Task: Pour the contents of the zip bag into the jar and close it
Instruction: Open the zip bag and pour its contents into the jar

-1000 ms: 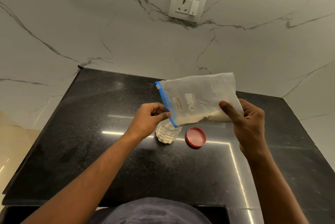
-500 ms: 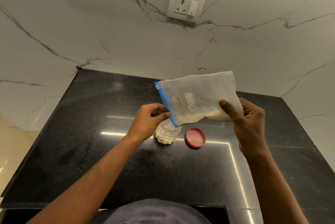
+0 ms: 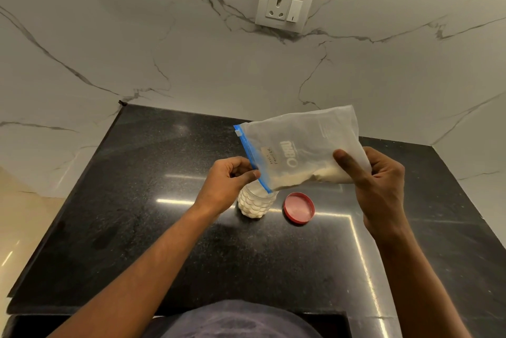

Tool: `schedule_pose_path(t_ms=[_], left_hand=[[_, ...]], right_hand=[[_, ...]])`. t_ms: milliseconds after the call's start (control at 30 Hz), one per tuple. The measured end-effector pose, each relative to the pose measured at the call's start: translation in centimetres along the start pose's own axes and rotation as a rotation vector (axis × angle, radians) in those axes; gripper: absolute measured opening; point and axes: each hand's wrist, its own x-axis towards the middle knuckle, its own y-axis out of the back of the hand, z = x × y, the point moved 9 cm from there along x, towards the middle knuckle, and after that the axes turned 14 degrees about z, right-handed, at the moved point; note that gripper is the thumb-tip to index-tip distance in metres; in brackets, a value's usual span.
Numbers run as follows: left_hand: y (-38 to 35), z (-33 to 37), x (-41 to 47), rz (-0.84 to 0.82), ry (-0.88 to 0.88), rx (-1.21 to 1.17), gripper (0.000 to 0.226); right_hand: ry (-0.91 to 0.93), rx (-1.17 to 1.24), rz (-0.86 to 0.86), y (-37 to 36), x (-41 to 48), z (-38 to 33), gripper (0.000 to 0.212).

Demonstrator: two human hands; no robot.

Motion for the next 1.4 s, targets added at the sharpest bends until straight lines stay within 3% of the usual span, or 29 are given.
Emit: schedule_pose_path(t_ms=[1400], left_hand=[[0.18,0.26,-0.41,0.014,0.034,-0.082,0.014]], right_hand=[[0.027,0.018,-0.01,-0.04,0.59,-0.74,0.013]])
